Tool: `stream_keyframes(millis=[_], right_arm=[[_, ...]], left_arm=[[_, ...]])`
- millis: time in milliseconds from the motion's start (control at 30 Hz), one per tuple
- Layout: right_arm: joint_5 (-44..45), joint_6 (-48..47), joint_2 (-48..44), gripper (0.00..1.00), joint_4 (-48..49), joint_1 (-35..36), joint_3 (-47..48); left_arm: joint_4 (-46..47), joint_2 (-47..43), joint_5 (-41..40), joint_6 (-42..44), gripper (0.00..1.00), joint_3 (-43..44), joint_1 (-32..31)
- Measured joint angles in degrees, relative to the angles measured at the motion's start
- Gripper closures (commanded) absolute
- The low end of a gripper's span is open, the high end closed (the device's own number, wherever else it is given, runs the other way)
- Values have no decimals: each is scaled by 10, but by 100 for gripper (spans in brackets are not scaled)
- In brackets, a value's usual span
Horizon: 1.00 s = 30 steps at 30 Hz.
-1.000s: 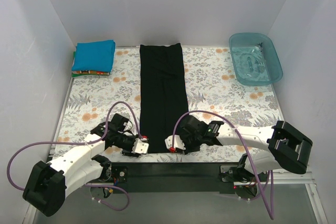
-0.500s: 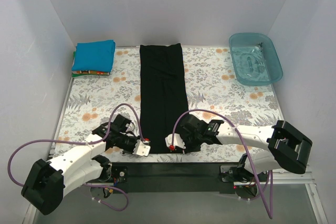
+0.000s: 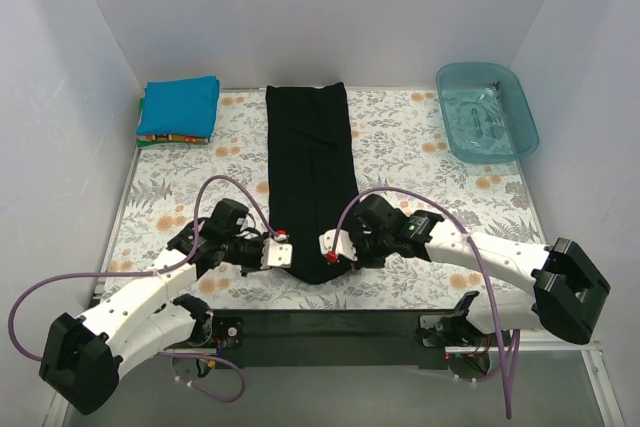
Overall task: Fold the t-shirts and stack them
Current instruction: Fold the tshirt
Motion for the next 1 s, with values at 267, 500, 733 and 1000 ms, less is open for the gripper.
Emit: stream_keyframes(millis=[267, 500, 733, 1000], right_arm=[[2, -61, 42, 99, -18, -73, 95], [-1, -124, 146, 99, -18, -156, 200], [-3, -175, 277, 99, -21, -219, 343], [-12, -205, 411, 99, -18, -255, 491]], left_arm=[[51, 78, 29, -28, 100, 74, 105], [147, 229, 66, -35, 100, 164, 203], [247, 381, 83, -38, 100, 248, 233], [322, 516, 87, -40, 100, 343, 262]])
